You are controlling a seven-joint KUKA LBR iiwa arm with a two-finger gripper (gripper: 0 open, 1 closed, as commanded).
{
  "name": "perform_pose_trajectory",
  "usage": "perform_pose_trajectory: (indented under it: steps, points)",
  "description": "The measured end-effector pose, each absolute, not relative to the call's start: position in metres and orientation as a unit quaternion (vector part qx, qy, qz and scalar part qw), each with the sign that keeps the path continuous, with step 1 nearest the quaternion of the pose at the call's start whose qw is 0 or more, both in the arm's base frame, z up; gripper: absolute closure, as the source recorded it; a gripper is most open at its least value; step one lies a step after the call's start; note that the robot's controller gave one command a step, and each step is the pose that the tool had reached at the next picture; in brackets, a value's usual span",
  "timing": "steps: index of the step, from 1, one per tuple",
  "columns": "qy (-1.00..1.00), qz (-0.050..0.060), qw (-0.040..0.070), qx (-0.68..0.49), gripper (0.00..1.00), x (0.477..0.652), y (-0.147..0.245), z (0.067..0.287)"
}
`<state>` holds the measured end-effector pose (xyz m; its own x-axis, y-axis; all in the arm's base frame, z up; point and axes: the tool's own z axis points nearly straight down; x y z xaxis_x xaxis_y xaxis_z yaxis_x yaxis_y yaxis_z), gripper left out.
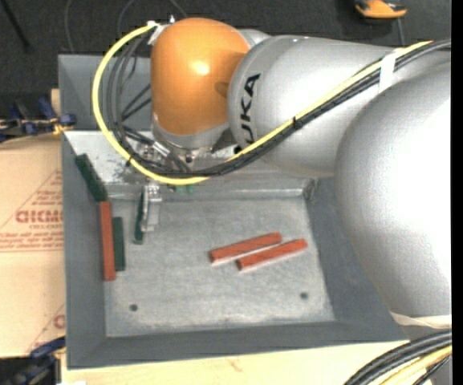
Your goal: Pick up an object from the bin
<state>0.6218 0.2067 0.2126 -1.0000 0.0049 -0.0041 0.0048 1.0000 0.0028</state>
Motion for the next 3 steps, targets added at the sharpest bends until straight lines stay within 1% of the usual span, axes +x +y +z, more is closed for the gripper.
perform_pose_trajectory:
  steps: [1,2,3]
  points:
    - [0.999,-0.001,0.000,-0.039,0.00,0.636,0.156,0.167]
    - [0.972,0.000,0.000,-0.235,0.00,0.628,0.212,0.075]
    - [0.926,-0.001,0.007,-0.377,0.00,0.657,0.220,0.212]
